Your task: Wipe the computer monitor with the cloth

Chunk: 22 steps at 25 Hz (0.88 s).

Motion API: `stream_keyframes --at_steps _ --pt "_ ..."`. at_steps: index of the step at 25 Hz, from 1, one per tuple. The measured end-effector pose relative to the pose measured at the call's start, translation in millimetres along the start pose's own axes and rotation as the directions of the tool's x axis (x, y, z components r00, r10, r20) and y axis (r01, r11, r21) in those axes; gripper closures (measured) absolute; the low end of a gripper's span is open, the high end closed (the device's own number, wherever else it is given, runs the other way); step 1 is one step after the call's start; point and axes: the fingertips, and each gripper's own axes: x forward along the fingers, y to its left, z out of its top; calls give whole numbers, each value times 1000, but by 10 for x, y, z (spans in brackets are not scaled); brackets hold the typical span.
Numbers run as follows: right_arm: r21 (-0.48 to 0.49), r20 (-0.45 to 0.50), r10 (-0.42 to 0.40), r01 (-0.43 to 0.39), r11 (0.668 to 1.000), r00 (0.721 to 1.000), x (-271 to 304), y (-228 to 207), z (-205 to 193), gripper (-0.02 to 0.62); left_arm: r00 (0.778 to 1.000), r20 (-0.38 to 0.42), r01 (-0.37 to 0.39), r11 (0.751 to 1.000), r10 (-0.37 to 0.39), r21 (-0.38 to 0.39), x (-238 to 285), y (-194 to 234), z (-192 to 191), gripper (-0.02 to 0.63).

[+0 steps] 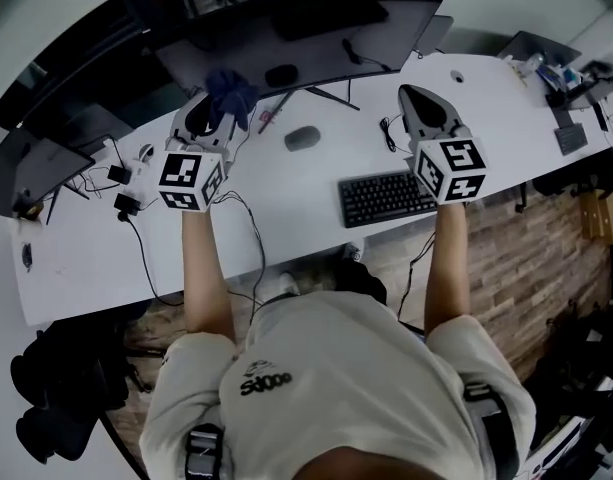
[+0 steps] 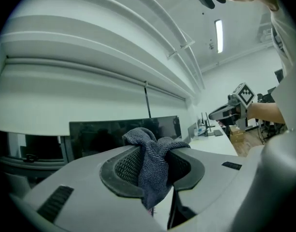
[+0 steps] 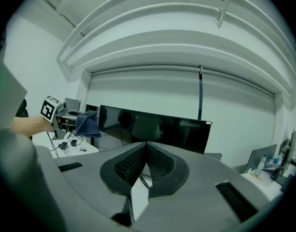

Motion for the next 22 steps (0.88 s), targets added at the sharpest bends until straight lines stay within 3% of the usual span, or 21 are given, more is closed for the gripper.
stream_keyframes --at_steps 5,9,22 --pt "-51 7 22 -22 998 1000 -142 599 146 601 1000 -13 -16 1000 16 7 -488 56 26 489" --pt "-65 14 36 -35 997 999 -238 1039 237 601 1000 8 0 998 0 -57 -831 66 86 489" --pt "-118 28 90 -86 989 996 -388 1918 510 601 999 42 28 999 -29 36 -1452 -3 268 488"
